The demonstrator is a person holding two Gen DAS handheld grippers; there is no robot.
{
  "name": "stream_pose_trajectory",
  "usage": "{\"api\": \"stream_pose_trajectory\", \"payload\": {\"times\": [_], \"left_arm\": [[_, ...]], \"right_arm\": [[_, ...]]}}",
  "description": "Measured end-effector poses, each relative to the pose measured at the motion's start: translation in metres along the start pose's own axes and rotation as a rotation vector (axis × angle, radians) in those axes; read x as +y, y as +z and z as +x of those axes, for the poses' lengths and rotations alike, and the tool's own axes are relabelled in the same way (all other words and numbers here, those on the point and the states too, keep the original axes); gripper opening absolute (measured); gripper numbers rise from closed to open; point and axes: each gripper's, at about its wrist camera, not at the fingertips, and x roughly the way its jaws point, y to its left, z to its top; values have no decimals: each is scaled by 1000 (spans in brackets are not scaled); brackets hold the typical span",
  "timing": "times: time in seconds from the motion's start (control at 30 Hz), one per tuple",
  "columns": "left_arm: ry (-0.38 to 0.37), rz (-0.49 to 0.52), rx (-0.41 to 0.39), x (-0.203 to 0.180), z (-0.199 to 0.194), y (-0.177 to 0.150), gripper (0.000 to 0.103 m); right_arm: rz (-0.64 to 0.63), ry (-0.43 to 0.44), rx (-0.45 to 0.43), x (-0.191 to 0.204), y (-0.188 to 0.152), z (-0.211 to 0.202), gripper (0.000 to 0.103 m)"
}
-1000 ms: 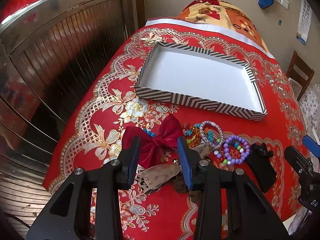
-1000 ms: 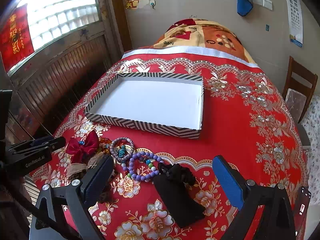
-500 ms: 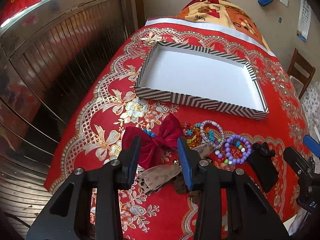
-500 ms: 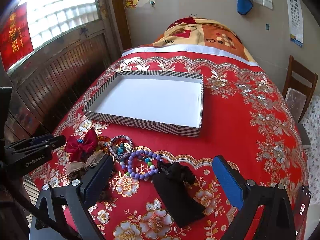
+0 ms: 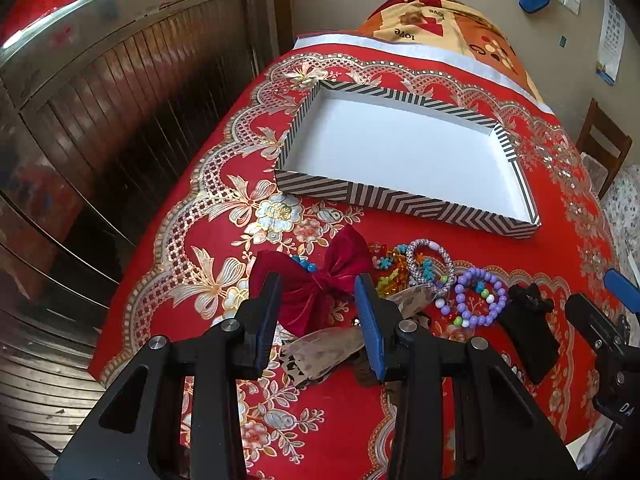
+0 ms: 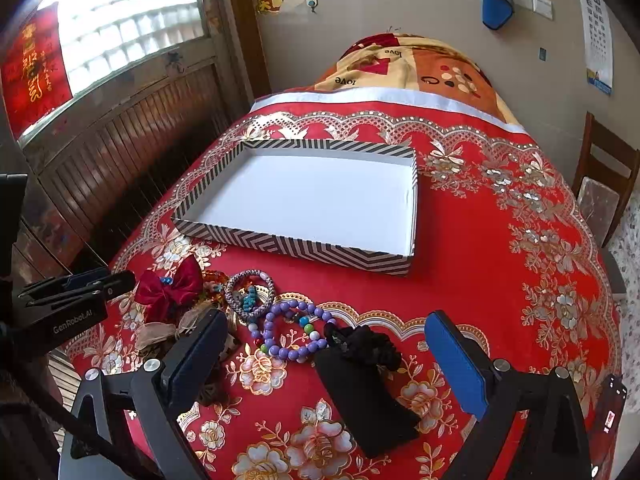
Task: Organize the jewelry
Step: 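Move both grippers toward the jewelry pile beside the striped tray, then grasp the red satin bow with the left gripper while the right grasps the grey braided bracelet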
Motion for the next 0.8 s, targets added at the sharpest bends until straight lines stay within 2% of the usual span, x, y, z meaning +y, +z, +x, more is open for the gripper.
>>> {"api": "stream_pose_trajectory", "payload": {"times": [0.53,0.67,0.8], "left_arm": [[3,-10,28,10,6,2,37],[4,-41,35,22,8,6,37],[-34,-99,77,43,14,12,37]], "right_arm": [[-6,8,20,0,1,6,98],[-1,8,27,-3,0,9,98],[8,17,35,-7,0,12,98]]}}
